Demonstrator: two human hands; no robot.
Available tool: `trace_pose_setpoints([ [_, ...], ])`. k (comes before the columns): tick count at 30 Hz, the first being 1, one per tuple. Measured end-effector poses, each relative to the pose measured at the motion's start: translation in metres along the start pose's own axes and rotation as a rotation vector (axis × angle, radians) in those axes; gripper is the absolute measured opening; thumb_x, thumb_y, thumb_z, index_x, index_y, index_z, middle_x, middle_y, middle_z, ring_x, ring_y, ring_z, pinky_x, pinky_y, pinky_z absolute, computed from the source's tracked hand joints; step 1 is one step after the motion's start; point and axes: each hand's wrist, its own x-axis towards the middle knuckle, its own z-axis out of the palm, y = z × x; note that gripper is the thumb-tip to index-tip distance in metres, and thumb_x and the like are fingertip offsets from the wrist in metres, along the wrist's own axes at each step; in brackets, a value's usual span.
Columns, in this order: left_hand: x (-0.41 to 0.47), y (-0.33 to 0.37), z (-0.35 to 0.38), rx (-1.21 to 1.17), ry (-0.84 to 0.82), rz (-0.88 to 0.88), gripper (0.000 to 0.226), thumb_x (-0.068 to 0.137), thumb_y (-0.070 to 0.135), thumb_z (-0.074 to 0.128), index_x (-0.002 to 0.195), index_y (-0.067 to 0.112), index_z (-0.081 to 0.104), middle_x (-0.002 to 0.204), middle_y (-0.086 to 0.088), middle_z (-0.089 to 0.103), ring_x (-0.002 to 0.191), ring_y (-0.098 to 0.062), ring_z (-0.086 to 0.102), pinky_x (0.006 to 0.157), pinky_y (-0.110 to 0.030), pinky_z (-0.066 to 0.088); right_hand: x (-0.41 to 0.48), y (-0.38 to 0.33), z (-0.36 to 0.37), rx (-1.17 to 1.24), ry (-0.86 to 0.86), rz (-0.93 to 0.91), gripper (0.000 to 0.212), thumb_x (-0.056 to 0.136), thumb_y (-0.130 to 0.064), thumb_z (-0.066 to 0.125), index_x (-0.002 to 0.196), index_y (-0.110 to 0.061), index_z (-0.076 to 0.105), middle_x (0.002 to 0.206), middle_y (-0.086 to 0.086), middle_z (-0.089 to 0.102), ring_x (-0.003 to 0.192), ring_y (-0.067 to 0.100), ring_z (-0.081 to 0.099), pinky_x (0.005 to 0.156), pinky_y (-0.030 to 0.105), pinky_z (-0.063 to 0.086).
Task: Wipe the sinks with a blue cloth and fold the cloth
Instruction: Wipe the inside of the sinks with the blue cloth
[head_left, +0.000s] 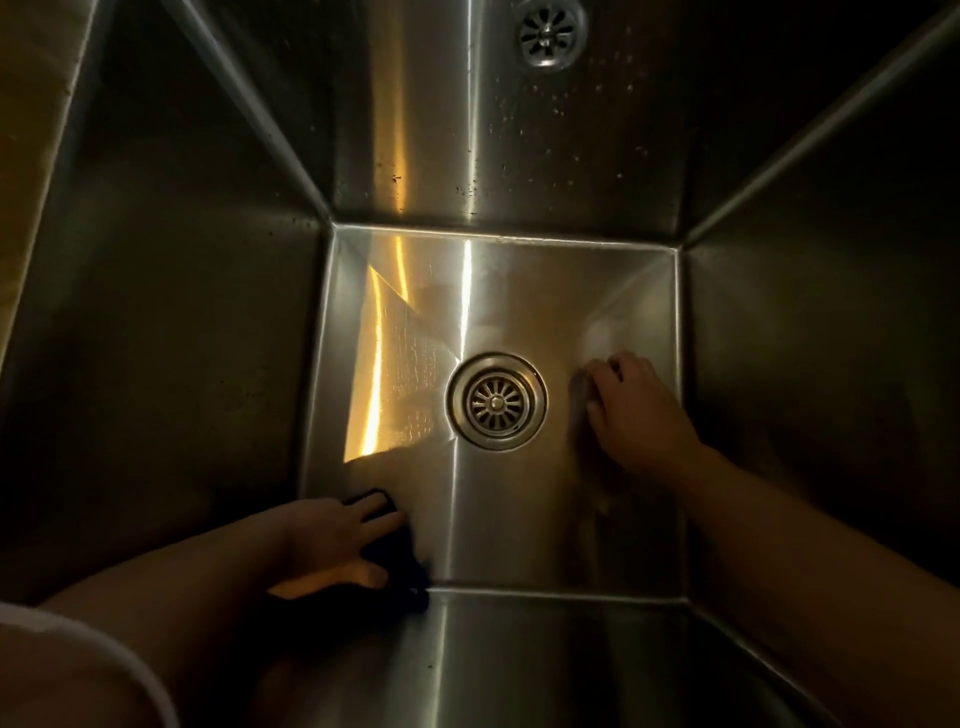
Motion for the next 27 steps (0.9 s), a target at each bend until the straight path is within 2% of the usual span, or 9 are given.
trace_pose_setpoints([
  [4, 0.0, 0.003, 0.011, 0.077, 0.002, 0.001, 0.048, 0.099, 0.014, 0.035, 0.136, 0.036, 0.013, 0.157, -0.021, -0.006, 0.142, -0.048, 0.003, 0.101, -0.062, 0.035, -0.002, 0.006, 0.002, -0.03, -0.007, 0.005, 0.042, 0.092, -0.026, 0.048, 0.131, -0.013, 0.041, 0.13, 0.014, 0.043, 0.116, 0.029, 0.04, 0.093, 0.041, 0.043],
  [7, 0.008, 0.004, 0.008, 0.078, 0.056, 0.024, 0.057, 0.095, 0.012, 0.043, 0.139, 0.035, 0.013, 0.157, -0.021, -0.004, 0.141, -0.05, 0.0, 0.105, -0.065, 0.027, 0.002, 0.002, 0.008, -0.027, 0.028, -0.001, 0.039, 0.091, -0.026, 0.048, 0.128, -0.014, 0.043, 0.125, 0.013, 0.045, 0.112, 0.029, 0.042, 0.089, 0.04, 0.043],
  [11, 0.035, 0.01, -0.024, 0.065, 0.278, 0.122, 0.062, 0.088, 0.017, 0.055, 0.136, 0.034, 0.021, 0.154, -0.022, 0.008, 0.137, -0.051, 0.014, 0.102, -0.065, 0.03, 0.01, -0.009, 0.013, 0.001, 0.121, -0.021, 0.036, 0.089, -0.026, 0.048, 0.124, -0.015, 0.045, 0.12, 0.013, 0.047, 0.108, 0.03, 0.045, 0.083, 0.041, 0.044],
  [14, 0.085, 0.044, -0.062, 0.075, 0.513, 0.115, 0.049, 0.092, 0.025, 0.042, 0.138, 0.033, 0.027, 0.151, -0.024, 0.013, 0.134, -0.05, 0.021, 0.099, -0.063, 0.033, 0.014, -0.011, 0.012, 0.034, 0.171, 0.016, 0.039, 0.089, -0.027, 0.049, 0.127, -0.021, 0.04, 0.13, 0.013, 0.043, 0.116, 0.029, 0.043, 0.089, 0.041, 0.044],
  [16, 0.126, 0.074, -0.093, 0.061, 0.599, 0.092, 0.044, 0.097, 0.028, 0.037, 0.14, 0.034, 0.03, 0.152, -0.025, 0.013, 0.136, -0.049, 0.021, 0.098, -0.061, 0.035, 0.015, -0.007, 0.011, 0.044, 0.212, 0.068, 0.04, 0.091, -0.028, 0.047, 0.13, -0.021, 0.038, 0.137, 0.015, 0.04, 0.122, 0.031, 0.041, 0.095, 0.044, 0.043],
  [21, 0.176, 0.107, -0.14, 0.055, 0.681, 0.068, 0.042, 0.1, 0.033, 0.032, 0.141, 0.035, 0.035, 0.155, -0.023, 0.012, 0.138, -0.049, 0.02, 0.1, -0.059, 0.038, 0.013, 0.019, 0.013, -0.024, 0.215, 0.181, 0.045, 0.089, -0.025, 0.051, 0.132, -0.013, 0.041, 0.14, 0.019, 0.037, 0.127, 0.035, 0.037, 0.1, 0.049, 0.041],
  [23, 0.165, 0.097, -0.124, 0.07, 0.713, 0.018, 0.042, 0.098, 0.036, 0.034, 0.14, 0.037, 0.034, 0.154, -0.023, 0.018, 0.137, -0.048, 0.025, 0.1, -0.057, 0.04, 0.011, 0.029, 0.017, -0.068, 0.156, 0.22, 0.052, 0.09, -0.028, 0.051, 0.138, -0.013, 0.037, 0.144, 0.021, 0.031, 0.129, 0.037, 0.033, 0.102, 0.05, 0.038],
  [27, 0.111, 0.057, -0.078, 0.077, 0.677, -0.129, 0.043, 0.09, 0.043, 0.036, 0.133, 0.042, 0.038, 0.148, -0.02, 0.038, 0.131, -0.043, 0.042, 0.097, -0.052, 0.045, 0.007, 0.03, 0.026, -0.096, 0.093, 0.262, 0.064, 0.093, -0.033, 0.047, 0.148, -0.014, 0.021, 0.15, 0.024, 0.02, 0.137, 0.038, 0.023, 0.109, 0.049, 0.03],
])
